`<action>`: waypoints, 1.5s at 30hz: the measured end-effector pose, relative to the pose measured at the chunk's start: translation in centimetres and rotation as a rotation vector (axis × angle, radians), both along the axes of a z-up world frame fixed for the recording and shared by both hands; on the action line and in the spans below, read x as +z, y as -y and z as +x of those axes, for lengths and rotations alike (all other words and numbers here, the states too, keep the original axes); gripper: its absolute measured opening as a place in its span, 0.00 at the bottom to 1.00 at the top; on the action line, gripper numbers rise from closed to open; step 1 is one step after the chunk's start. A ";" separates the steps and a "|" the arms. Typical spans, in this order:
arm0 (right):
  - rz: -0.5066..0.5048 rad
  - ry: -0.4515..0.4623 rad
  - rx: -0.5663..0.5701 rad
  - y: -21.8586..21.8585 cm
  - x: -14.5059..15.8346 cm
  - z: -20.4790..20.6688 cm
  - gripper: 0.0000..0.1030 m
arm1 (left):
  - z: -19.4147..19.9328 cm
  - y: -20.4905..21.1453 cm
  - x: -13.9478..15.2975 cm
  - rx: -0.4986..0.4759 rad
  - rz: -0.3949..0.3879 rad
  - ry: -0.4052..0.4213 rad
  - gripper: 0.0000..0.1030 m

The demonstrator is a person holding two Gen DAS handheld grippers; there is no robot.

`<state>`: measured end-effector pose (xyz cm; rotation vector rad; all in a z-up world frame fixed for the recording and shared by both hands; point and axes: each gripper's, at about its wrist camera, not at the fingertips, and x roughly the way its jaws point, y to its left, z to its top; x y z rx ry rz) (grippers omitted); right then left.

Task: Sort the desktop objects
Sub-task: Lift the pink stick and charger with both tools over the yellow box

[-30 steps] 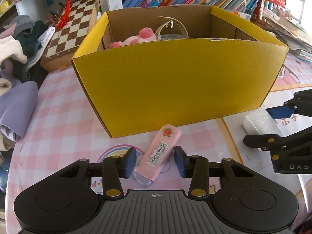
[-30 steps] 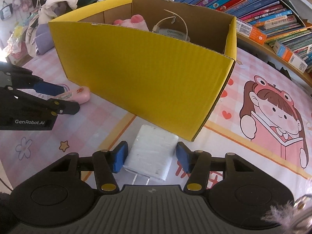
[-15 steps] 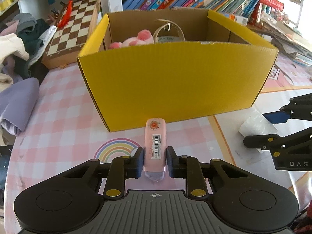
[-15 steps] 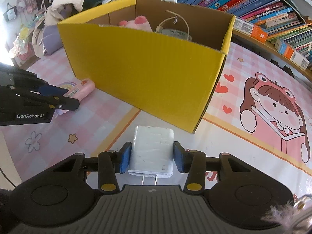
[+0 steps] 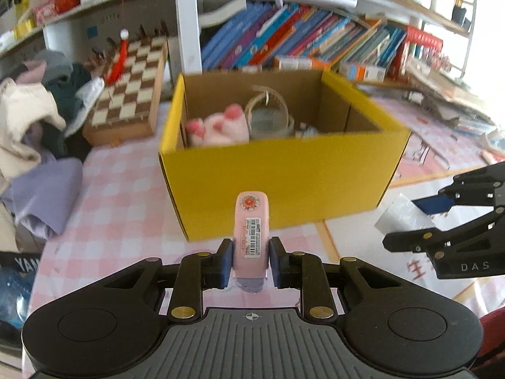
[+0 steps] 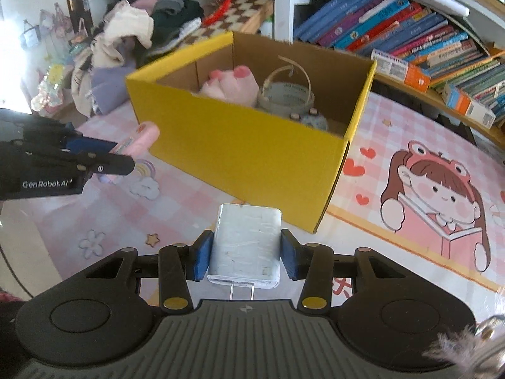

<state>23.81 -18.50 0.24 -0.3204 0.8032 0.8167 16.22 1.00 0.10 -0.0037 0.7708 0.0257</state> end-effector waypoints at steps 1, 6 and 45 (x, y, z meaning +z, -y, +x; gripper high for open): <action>0.007 0.006 0.004 0.1 0.5 -0.2 0.41 | -0.2 0.0 0.5 -0.004 -0.002 0.016 0.22; 0.052 0.056 0.026 0.3 3.0 -0.4 0.41 | -0.3 0.2 3.0 -0.027 0.002 0.100 0.22; -0.080 0.199 0.134 -7.6 2.8 14.9 0.42 | 15.3 -1.9 3.5 -0.049 0.133 0.087 0.22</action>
